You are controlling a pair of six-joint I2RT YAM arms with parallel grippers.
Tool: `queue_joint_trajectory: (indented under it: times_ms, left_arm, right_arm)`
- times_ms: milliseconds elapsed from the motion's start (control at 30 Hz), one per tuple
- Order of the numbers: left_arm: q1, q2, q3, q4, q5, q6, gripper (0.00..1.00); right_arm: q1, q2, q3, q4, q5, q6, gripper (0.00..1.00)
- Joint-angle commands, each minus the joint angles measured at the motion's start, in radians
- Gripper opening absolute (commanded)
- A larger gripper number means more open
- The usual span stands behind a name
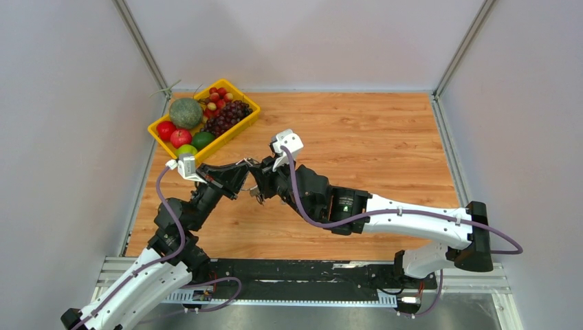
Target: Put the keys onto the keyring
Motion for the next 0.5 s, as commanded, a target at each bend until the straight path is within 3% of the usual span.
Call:
queue_joint_trajectory:
  times_ms: [0,167,200,467]
  left_arm:
    - [-0.002,-0.012,0.049,0.029,0.010,-0.017,0.00]
    - [-0.002,-0.011,0.047,0.030,0.010,-0.016,0.00]
    - [-0.002,-0.011,0.047,0.031,0.011,-0.018,0.00]
    - [-0.002,-0.013,0.037,0.006,0.023,-0.002,0.00]
  right_arm:
    - [0.004,0.006,0.036,0.043,0.021,0.003,0.15]
    - [0.004,0.006,0.038,0.046,0.022,-0.002,0.07]
    - [0.004,0.008,0.041,0.047,0.022,-0.006,0.01]
    - [0.004,-0.006,0.041,0.054,-0.005,-0.053,0.00]
